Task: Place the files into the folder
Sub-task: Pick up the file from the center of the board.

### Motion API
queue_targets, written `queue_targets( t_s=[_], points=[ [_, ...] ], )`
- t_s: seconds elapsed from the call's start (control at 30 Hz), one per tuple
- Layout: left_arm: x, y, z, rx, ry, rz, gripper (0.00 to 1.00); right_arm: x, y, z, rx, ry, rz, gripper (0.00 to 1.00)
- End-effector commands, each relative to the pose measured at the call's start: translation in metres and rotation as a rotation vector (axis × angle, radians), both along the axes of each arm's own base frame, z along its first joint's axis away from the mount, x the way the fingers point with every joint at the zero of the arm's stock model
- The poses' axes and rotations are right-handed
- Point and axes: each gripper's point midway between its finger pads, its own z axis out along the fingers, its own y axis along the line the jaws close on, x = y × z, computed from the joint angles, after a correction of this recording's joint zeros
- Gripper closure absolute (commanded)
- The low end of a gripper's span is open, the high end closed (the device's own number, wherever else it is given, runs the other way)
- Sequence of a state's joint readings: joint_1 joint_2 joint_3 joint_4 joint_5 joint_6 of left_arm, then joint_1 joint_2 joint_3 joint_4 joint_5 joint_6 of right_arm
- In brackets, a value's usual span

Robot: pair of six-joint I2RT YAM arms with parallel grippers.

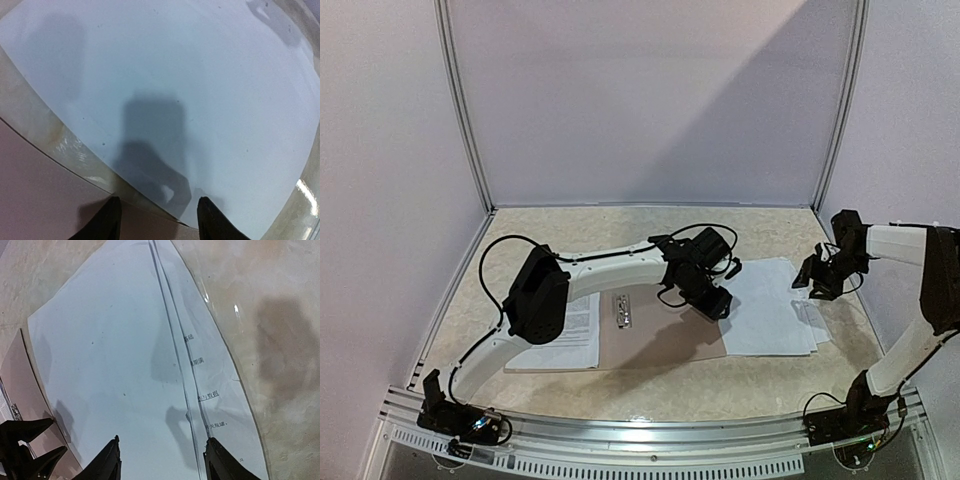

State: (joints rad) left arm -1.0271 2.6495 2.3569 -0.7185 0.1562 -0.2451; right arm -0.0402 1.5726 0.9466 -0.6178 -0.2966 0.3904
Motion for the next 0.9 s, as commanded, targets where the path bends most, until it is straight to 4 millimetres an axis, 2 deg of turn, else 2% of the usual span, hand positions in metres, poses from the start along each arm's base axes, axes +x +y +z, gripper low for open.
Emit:
queue_targets(
  t_s=[0.0,0.2,0.5,0.7,0.87],
  points=[
    [-0.015,0.006,-0.027,0.064,0.038,-0.006,0.46,-0.010,0.008,-0.016,0.038,0.033,0.015,0.44],
    [-0.015,0.005,-0.024,0.061,0.033,-0.008,0.47,-0.011,0.015,-0.030,0.090,0.065,0.012,0.47],
    [-0.014,0.005,-0.023,0.059,0.029,-0.009,0.47,-0.019,0.014,-0.049,0.081,0.128,0.001,0.46],
    [-0.013,0.004,-0.022,0.056,0.027,-0.010,0.47,-0.017,0.029,-0.042,0.174,0.100,0.026,0.45],
    [-0.012,0.004,-0.021,0.056,0.023,-0.012,0.47,-0.012,0.044,-0.023,0.285,0.039,0.032,0.46]
  ],
)
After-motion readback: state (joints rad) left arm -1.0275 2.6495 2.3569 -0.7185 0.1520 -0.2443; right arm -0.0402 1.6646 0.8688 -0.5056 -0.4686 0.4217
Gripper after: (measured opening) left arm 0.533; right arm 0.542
